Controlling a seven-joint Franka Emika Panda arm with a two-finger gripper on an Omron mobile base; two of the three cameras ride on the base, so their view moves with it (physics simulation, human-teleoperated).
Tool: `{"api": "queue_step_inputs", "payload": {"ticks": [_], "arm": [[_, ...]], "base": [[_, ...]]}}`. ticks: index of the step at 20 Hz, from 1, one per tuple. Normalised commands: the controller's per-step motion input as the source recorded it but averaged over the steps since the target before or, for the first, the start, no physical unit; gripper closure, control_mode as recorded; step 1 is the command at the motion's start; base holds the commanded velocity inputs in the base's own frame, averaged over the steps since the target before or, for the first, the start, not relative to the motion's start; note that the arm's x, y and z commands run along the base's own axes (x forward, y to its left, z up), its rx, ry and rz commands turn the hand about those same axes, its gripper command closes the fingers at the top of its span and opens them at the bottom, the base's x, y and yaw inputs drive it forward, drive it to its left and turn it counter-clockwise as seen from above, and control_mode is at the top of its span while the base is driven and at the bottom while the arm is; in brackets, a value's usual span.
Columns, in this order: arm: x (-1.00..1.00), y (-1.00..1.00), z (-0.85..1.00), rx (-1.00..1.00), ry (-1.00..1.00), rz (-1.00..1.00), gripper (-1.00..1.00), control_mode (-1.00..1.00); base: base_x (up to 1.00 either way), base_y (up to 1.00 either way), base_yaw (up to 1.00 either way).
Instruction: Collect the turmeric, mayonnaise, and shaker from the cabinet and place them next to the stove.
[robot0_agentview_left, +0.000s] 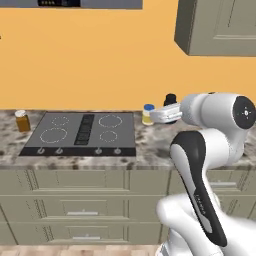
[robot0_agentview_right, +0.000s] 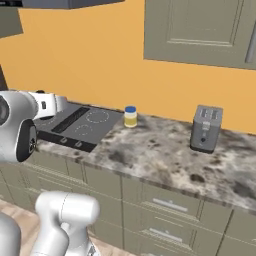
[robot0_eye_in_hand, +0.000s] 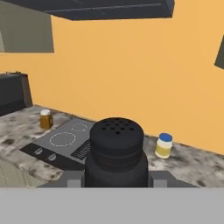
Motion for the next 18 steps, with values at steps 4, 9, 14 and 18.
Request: {"api": "queue_step_inputs", "payload": {"ticks": [4,9,14,18], "arm": [[0.0,0.0,0.0,0.0,0.0,0.0,1.0,1.0],[0.0,0.0,0.0,0.0,0.0,0.0,1.0,1.0],[0.06,-0.02,-0.17,0.0,-0.03,-0.02,1.0,-1.0],[0.0,-0.42,-0.71,0.0,-0.07,0.08,1.0,-1.0]], "base": [[0.69,0.33,-0.11],[0.78,0.46,-0.21],[0.32,0.18,-0.13],[0.0,0.0,0.0]]}}
